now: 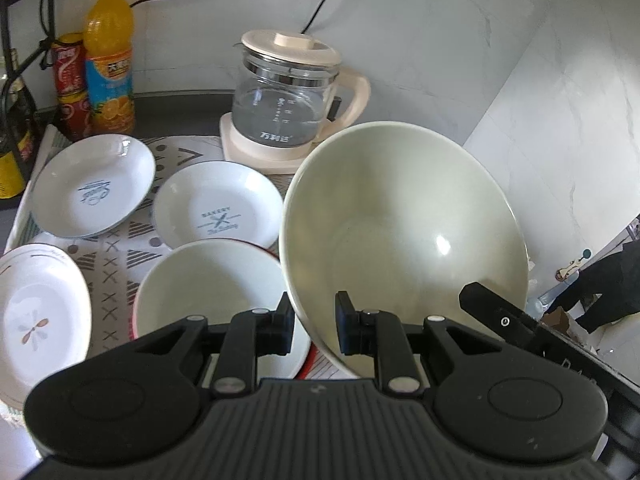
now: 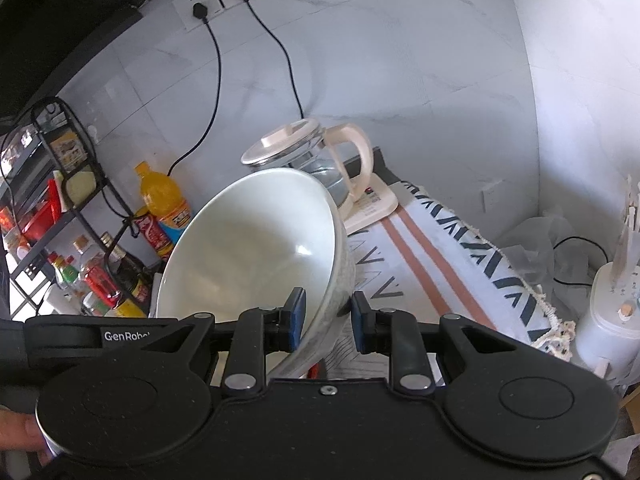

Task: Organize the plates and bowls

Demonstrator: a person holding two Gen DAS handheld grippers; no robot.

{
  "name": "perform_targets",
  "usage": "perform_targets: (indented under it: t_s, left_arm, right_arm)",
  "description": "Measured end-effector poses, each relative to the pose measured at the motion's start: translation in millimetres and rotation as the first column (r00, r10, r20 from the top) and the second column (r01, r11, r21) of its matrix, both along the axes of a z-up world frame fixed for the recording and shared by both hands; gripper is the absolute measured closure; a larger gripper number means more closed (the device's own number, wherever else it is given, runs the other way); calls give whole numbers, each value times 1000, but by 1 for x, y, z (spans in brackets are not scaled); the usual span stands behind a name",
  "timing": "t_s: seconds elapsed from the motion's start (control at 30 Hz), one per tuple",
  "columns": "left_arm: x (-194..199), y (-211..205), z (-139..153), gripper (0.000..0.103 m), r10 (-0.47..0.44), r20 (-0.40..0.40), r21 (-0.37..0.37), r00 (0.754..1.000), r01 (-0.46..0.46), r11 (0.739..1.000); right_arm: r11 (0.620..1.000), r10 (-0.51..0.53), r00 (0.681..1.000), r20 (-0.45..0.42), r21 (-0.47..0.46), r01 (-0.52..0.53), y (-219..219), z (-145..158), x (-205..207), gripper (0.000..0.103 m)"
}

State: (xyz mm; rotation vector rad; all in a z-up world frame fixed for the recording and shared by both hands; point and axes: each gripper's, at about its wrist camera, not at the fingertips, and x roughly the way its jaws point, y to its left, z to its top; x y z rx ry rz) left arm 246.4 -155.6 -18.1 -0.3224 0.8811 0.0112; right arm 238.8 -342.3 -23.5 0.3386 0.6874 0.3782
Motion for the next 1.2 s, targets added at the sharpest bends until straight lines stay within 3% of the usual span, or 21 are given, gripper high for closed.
perform_targets:
  t_s: [0.43,1.2]
  left_arm:
    - [-23,32,-5,84,68,-13,1,998,-68,998]
    - [-25,83,-46,83,163,-145,-11,976,-166,986]
  right_arm:
    - [996,85,996,-36,-14,-85,30,-9,-2,79]
    - [976,193,963,-186,-65,-208,83,-45,19,78]
